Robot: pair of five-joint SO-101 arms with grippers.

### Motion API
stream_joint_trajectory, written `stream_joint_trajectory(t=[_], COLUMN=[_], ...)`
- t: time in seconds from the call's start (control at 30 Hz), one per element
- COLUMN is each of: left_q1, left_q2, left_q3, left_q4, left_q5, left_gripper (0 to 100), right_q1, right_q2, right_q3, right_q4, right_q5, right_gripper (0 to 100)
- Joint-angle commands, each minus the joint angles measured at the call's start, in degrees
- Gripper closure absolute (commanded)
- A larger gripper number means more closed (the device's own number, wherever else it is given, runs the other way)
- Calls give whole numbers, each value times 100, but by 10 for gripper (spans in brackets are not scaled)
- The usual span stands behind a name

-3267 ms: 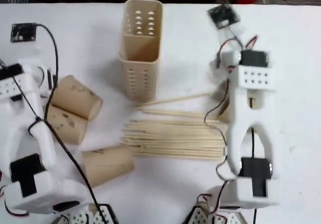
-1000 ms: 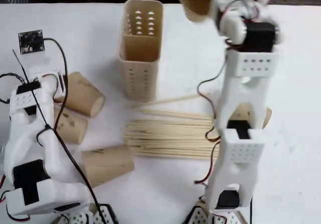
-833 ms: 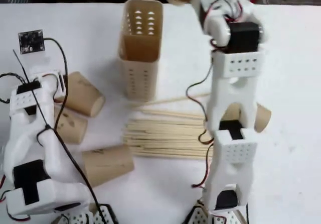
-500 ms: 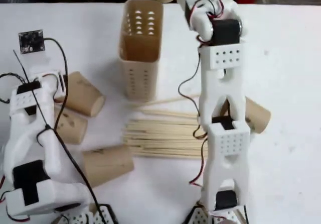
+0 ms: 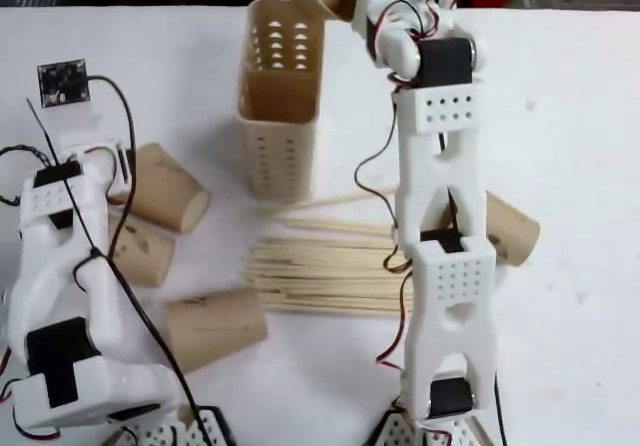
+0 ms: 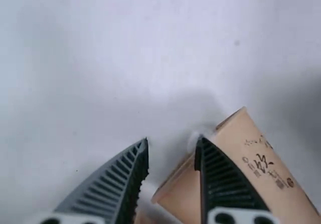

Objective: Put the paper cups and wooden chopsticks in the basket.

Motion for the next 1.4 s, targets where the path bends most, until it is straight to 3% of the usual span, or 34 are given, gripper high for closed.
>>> stream_joint_trajectory(t=[0.0, 0.43, 0.67, 0.97, 1.37], left_q1=[180, 154, 154, 154, 154], left_q2=[66, 66, 66, 66, 66], left_q3=[202, 202, 202, 211, 211], left_q4=[-9, -9, -9, -9, -9], left_q5=[18, 18, 18, 18, 18], left_gripper=[830, 830, 830, 830, 830], right_q1=[-31, -954, -892, -919, -884], right_q2=[-593, -1077, -1077, -514, -462], right_q3=[-123, -62, -62, -167, -721], right_q4=[215, 1165, 1138, 1156, 1200], right_q5=[70, 580, 571, 580, 589], right_gripper=[981, 981, 973, 796, 810])
